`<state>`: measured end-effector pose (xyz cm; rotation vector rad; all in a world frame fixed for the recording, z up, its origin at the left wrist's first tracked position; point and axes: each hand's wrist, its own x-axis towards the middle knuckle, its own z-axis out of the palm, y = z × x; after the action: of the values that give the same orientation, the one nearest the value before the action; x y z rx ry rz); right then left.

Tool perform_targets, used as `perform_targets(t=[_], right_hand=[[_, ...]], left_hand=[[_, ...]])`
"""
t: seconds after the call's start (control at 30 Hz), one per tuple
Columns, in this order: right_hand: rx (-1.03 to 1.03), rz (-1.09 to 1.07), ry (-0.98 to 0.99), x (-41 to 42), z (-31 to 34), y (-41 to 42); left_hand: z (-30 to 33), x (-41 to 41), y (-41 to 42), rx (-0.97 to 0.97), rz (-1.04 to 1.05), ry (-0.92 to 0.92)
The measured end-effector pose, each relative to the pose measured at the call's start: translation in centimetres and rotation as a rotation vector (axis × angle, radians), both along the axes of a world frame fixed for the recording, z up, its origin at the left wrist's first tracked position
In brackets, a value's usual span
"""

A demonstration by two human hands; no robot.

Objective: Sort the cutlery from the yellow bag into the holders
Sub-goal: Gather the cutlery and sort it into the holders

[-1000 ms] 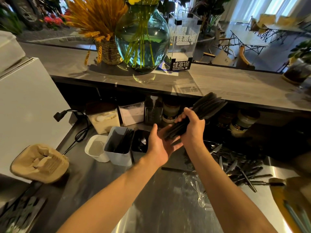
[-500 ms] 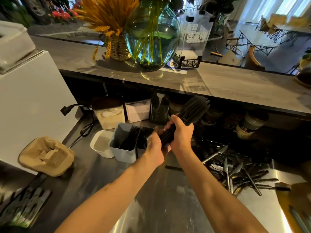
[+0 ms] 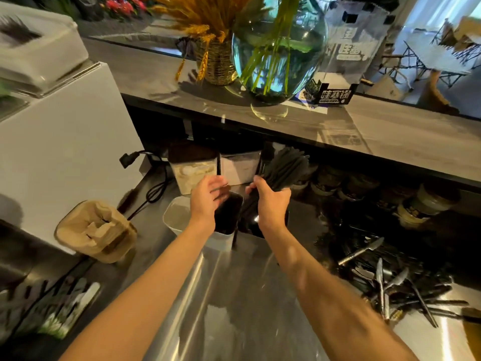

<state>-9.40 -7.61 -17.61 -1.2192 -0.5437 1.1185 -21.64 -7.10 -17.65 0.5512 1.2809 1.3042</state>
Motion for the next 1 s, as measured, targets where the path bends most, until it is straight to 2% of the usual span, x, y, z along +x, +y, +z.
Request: perform_targets(t=[0.17, 0.37, 0.53, 0.63, 1.0], right_hand=[[0.103, 0.104, -0.003, -3.5, -0.6, 2.0], [0.101, 0.250, -0.057, -5.8, -3.7, 2.2], [0.142, 0.386, -0.055, -5.7, -3.8, 2.2], [0.093, 0.393, 0.022, -5.5, -3.4, 2.1], [0.172, 0.255, -0.205, -3.9, -2.6, 1.1]], left_hand=[[-0.8, -2.5, 1.8, 0.080, 0.033, 0.022], [-2.2, -4.4, 3.1, 0.153, -0.042, 0.046], [-3.1, -4.3, 3.3, 0.178, -0.098, 0.042], [-3.5, -4.0, 3.5, 0.189, -0.109, 0.052], [-3.2, -3.0, 2.3, 0.227, -0.133, 0.149]])
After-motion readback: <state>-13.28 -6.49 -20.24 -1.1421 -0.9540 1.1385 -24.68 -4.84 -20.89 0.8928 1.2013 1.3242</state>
